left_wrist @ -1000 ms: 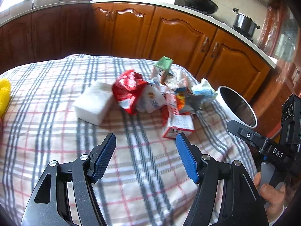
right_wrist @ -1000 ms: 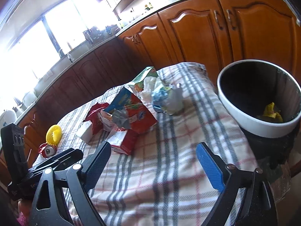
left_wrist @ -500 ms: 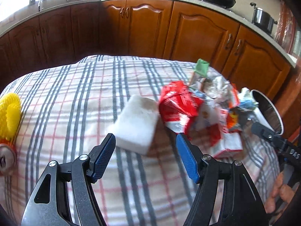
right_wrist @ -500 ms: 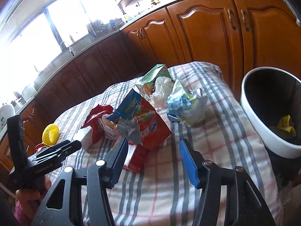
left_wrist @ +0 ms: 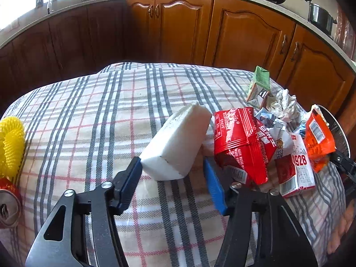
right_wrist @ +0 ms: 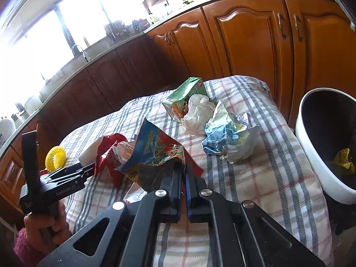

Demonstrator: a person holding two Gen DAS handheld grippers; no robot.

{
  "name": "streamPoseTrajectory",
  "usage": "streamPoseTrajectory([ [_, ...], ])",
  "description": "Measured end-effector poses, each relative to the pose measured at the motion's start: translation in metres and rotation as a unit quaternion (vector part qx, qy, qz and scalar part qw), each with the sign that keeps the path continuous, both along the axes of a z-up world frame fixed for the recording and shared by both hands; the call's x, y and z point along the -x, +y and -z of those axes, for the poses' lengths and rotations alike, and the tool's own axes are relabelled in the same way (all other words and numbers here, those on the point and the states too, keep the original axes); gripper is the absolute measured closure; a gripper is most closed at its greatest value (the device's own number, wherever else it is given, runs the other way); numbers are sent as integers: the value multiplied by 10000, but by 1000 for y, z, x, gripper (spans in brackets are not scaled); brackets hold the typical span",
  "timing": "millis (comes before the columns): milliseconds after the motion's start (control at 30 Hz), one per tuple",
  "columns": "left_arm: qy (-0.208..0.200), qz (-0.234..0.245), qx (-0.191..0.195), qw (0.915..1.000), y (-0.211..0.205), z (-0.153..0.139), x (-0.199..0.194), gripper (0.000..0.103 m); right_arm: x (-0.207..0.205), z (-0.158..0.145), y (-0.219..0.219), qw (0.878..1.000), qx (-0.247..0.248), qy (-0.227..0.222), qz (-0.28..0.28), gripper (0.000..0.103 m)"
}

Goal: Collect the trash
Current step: 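Grasp the white foam block with the left tool while the right tool grasps the colorful snack bag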

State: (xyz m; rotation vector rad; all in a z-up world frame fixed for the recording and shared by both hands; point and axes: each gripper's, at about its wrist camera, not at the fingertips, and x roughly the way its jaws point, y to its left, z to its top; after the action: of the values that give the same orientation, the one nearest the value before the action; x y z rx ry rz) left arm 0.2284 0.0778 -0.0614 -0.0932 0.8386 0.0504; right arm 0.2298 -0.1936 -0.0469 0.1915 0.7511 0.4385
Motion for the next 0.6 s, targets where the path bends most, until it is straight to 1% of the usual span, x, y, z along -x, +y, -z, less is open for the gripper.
streamPoseTrajectory([
  [67,24,-27,-55,10000,2,1,-2,61,3,-1,-2,10000,-20,-16,12,101],
  [100,32,-49,-66,10000,5,1,-3,69,4,-2,-3,10000,-29,-21,11,101],
  [133,32,-56,-48,10000,7,1,-4,71,6,-3,-4,10000,-44,-23,1,101],
  [200,-23,-30,106,9999,14,-3,-3,74,8,-4,-4,10000,-59,-27,-4,102],
  [333,-267,32,73,9996,13,-18,11,75,17,-8,-7,9999,-113,-48,-5,102],
  [500,-450,234,280,9983,1,-38,36,75,26,-14,-13,9998,-163,-116,-4,102],
  [600,-546,437,384,9968,-16,-50,50,75,30,-17,-20,9997,-196,-139,29,102],
])
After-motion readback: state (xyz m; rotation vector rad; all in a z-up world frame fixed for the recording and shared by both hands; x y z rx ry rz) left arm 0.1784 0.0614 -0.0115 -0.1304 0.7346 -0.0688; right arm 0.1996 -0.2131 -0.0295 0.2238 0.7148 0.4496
